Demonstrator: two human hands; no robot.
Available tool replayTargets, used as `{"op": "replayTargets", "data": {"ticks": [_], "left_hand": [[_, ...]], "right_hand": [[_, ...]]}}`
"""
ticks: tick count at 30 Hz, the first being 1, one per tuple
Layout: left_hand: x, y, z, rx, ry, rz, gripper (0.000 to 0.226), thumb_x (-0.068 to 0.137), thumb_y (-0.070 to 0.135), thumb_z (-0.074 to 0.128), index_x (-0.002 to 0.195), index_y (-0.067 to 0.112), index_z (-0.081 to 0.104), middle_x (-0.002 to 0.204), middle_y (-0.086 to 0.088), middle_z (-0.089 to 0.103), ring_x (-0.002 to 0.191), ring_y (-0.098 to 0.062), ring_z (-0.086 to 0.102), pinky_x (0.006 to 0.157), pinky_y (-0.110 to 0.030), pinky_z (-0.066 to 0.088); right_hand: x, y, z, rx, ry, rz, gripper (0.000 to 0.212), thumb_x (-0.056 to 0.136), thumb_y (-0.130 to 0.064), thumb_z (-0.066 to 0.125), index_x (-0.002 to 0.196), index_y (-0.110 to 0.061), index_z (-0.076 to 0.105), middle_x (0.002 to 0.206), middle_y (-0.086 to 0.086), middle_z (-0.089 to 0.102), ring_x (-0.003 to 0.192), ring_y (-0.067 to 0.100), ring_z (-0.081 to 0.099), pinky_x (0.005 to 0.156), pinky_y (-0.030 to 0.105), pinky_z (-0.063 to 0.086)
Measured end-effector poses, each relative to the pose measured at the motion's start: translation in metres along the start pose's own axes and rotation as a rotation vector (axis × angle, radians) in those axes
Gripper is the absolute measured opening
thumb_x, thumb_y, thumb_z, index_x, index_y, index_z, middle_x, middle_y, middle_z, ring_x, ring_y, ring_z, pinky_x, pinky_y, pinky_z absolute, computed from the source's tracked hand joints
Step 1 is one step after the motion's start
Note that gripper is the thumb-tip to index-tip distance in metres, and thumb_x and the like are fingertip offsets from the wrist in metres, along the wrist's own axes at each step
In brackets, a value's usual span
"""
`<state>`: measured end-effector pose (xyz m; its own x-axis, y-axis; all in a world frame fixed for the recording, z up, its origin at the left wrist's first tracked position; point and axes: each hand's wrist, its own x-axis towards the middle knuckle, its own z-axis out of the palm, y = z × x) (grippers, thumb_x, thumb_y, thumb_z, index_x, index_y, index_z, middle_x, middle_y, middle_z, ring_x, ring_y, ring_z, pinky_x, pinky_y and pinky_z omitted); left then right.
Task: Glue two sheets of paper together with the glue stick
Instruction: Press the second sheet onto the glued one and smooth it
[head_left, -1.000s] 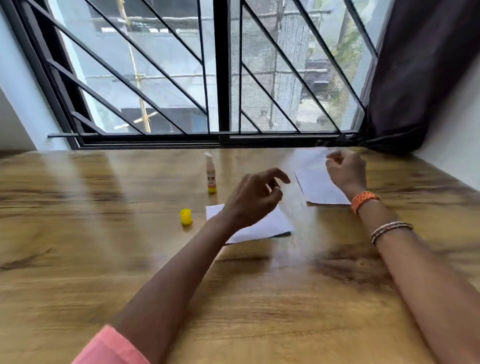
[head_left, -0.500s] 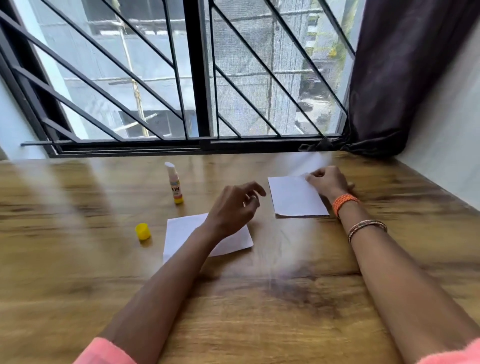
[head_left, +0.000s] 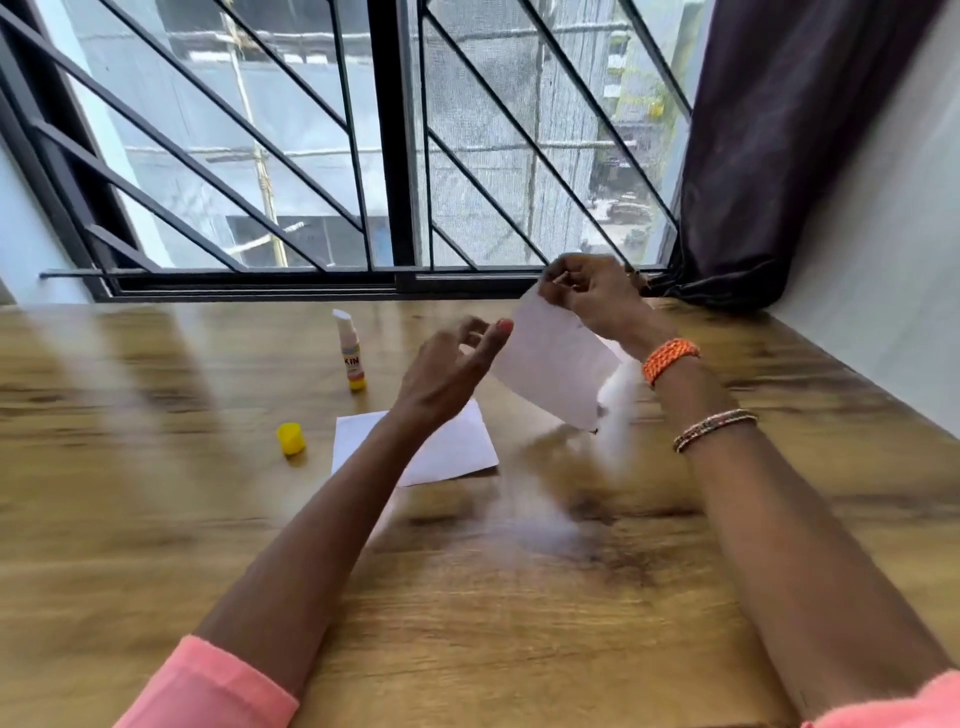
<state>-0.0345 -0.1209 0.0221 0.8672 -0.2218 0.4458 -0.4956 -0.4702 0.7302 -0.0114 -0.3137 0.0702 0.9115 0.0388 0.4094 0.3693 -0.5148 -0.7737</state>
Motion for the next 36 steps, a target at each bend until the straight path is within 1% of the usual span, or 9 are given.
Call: {"op": "replayTargets", "data": {"ticks": [3, 8, 14, 19, 23, 26, 29, 33, 36], "left_hand": [[-0.005, -0.001, -0.006, 0.118, 0.159, 0.060, 0.042, 0.085, 0.044, 0.052, 0.068, 0.008, 0.063, 0.061, -0.003, 0.058, 0.060, -0.016, 0.055, 0.058, -0.032, 0.041], [-0.022, 0.002, -0.021, 0.067, 0.331, 0.006, 0.033, 0.084, 0.039, 0.055, 0.075, 0.010, 0.067, 0.070, -0.005, 0.065, 0.070, -0.027, 0.064, 0.062, -0.033, 0.047], [-0.041, -0.010, -0.047, -0.155, 0.620, -0.341, 0.030, 0.079, 0.038, 0.055, 0.057, 0.018, 0.050, 0.076, -0.020, 0.069, 0.071, -0.040, 0.066, 0.068, -0.050, 0.056], [-0.053, -0.007, -0.050, -0.224, 0.518, -0.446, 0.029, 0.082, 0.037, 0.055, 0.060, 0.019, 0.052, 0.060, -0.005, 0.059, 0.064, -0.036, 0.067, 0.058, -0.045, 0.054], [-0.061, -0.008, -0.054, -0.229, 0.352, -0.494, 0.016, 0.091, 0.027, 0.053, 0.089, 0.013, 0.061, 0.064, 0.003, 0.058, 0.052, -0.015, 0.062, 0.036, -0.022, 0.046], [-0.063, -0.020, -0.073, -0.249, 0.367, -0.511, 0.020, 0.085, 0.025, 0.051, 0.088, 0.011, 0.065, 0.082, -0.008, 0.069, 0.069, -0.025, 0.066, 0.061, -0.035, 0.060], [-0.068, -0.029, -0.094, -0.214, 0.322, -0.556, 0.018, 0.083, 0.022, 0.047, 0.074, 0.017, 0.061, 0.085, -0.008, 0.070, 0.079, -0.026, 0.065, 0.086, -0.041, 0.055], [-0.084, -0.032, -0.102, -0.093, 0.188, -0.568, 0.024, 0.086, 0.007, 0.042, 0.074, 0.005, 0.063, 0.075, -0.011, 0.065, 0.059, -0.019, 0.060, 0.067, -0.033, 0.056], [-0.094, -0.036, -0.103, 0.001, 0.126, -0.558, 0.026, 0.082, 0.001, 0.041, 0.087, -0.003, 0.066, 0.077, -0.017, 0.065, 0.055, -0.025, 0.059, 0.063, -0.035, 0.057]], "right_hand": [[-0.006, -0.027, 0.015, -0.001, -0.109, -0.083, 0.011, 0.085, -0.002, 0.065, 0.081, -0.012, 0.063, 0.070, -0.001, 0.057, 0.062, -0.004, 0.052, 0.061, 0.011, 0.041], [-0.012, -0.048, 0.029, -0.026, -0.122, -0.080, 0.011, 0.086, -0.007, 0.066, 0.094, 0.001, 0.067, 0.071, -0.004, 0.057, 0.063, -0.003, 0.051, 0.063, 0.011, 0.043], [-0.045, -0.030, 0.039, 0.051, 0.117, 0.290, 0.042, 0.082, -0.049, 0.065, 0.097, -0.010, 0.056, 0.085, 0.002, 0.055, 0.074, 0.012, 0.052, 0.062, 0.023, 0.045], [-0.075, -0.027, 0.058, 0.412, -0.133, 0.627, 0.038, 0.084, -0.040, 0.068, 0.096, -0.007, 0.055, 0.102, 0.008, 0.052, 0.073, 0.021, 0.063, 0.065, 0.031, 0.059], [-0.076, -0.030, 0.062, 0.450, -0.022, 0.615, 0.030, 0.083, -0.013, 0.071, 0.105, 0.003, 0.059, 0.108, 0.012, 0.057, 0.085, 0.022, 0.060, 0.051, 0.022, 0.057], [-0.078, -0.033, 0.062, 0.422, -0.041, 0.675, 0.028, 0.082, -0.010, 0.072, 0.103, 0.002, 0.059, 0.090, 0.008, 0.051, 0.069, 0.017, 0.055, 0.046, 0.018, 0.053], [-0.081, -0.035, 0.066, 0.381, -0.094, 0.715, 0.022, 0.083, -0.008, 0.070, 0.101, 0.001, 0.061, 0.078, 0.005, 0.053, 0.061, 0.014, 0.053, 0.047, 0.018, 0.054], [-0.085, -0.044, 0.075, 0.353, -0.125, 0.717, 0.014, 0.084, -0.006, 0.069, 0.095, -0.002, 0.061, 0.076, 0.004, 0.053, 0.061, 0.013, 0.054, 0.048, 0.017, 0.055], [-0.085, -0.047, 0.081, 0.335, -0.118, 0.711, 0.030, 0.083, -0.005, 0.070, 0.110, 0.004, 0.059, 0.091, 0.008, 0.054, 0.066, 0.016, 0.056, 0.050, 0.019, 0.056]]}}
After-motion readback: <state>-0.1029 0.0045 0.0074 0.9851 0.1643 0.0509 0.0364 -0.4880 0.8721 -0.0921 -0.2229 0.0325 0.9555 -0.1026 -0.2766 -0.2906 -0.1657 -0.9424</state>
